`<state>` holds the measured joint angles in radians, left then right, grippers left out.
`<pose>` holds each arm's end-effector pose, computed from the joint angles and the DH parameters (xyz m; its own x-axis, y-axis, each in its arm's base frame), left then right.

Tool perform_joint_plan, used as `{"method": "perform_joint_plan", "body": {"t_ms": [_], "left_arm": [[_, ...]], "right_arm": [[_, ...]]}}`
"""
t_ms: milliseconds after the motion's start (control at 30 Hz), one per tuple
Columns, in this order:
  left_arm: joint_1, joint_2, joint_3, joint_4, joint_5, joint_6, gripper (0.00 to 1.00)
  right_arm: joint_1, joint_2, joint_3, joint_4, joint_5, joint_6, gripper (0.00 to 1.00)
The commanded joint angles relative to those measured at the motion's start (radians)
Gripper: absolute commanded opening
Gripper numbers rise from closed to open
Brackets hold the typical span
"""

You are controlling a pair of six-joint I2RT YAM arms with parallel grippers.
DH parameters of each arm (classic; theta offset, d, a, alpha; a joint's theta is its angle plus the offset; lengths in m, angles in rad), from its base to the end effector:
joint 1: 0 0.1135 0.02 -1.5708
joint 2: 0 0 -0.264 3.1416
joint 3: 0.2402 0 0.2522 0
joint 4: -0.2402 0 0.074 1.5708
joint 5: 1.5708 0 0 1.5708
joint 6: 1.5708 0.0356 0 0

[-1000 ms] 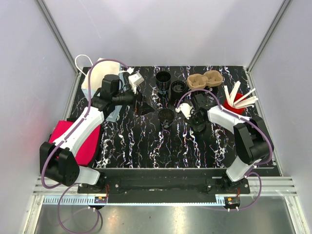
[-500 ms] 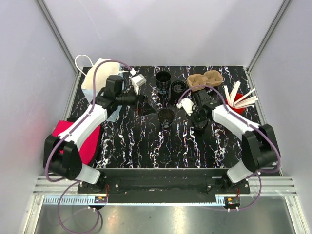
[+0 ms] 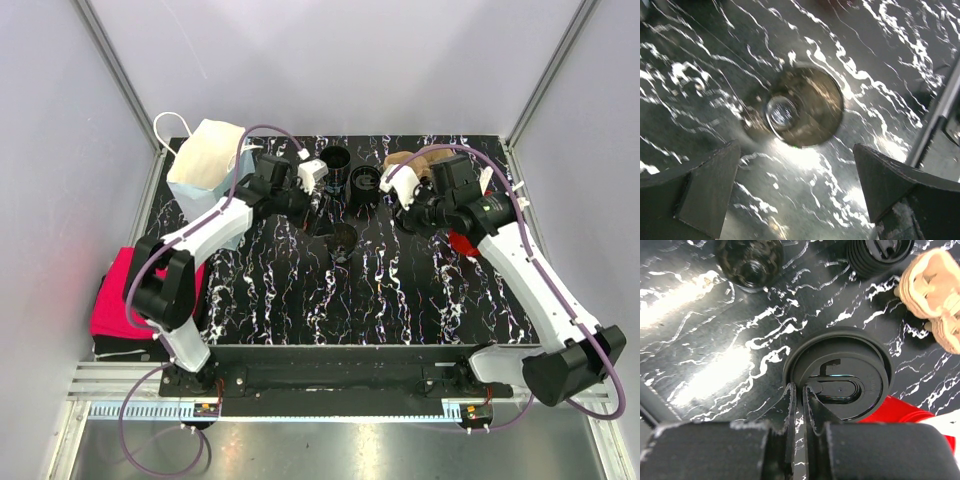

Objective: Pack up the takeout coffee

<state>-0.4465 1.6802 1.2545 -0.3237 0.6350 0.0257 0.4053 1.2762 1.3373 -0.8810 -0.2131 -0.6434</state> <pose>0.3263 -0.1796 0.2595 -0.5952 0.3079 -0.7422 0.7549 0.5309 -0.3851 0.2345 0.1088 0.3614 -0.2268 -0.7353 -0.6386 -0.8175 0.5002 -0.2856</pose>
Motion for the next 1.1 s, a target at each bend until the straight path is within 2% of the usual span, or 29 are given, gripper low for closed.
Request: {"method": "perform_joint_plan", "body": {"t_ms": [0,433,733,900,1067], "left_arm": [[-0.004,0.081,0.14,-0.018,-0.058,0.02,0.99],[-0.06,0.22,0.266,-0.092,-0.156,0.112,0.74],[-0.064,0.289,0.313,-0.121,-0.159,0.123,0.58],[-0.069,0.314,0.335,-0.143,-0.15,0.128,0.42],[-0.077,0.319,0.345,-0.166,-0.133,0.141,0.33]], "right_arm": [[-0.005,-0.034,0.06,-0.081,-0.068,-0.007,0.01],[-0.003,-0.086,0.086,-0.114,-0.095,-0.002,0.01],[-0.005,-0.098,0.123,-0.15,-0.115,0.001,0.01],[-0.005,-0.103,0.122,-0.148,-0.118,0.001,0.01],[-0.005,-0.101,0.131,-0.151,-0.115,-0.001,0.01]]}}
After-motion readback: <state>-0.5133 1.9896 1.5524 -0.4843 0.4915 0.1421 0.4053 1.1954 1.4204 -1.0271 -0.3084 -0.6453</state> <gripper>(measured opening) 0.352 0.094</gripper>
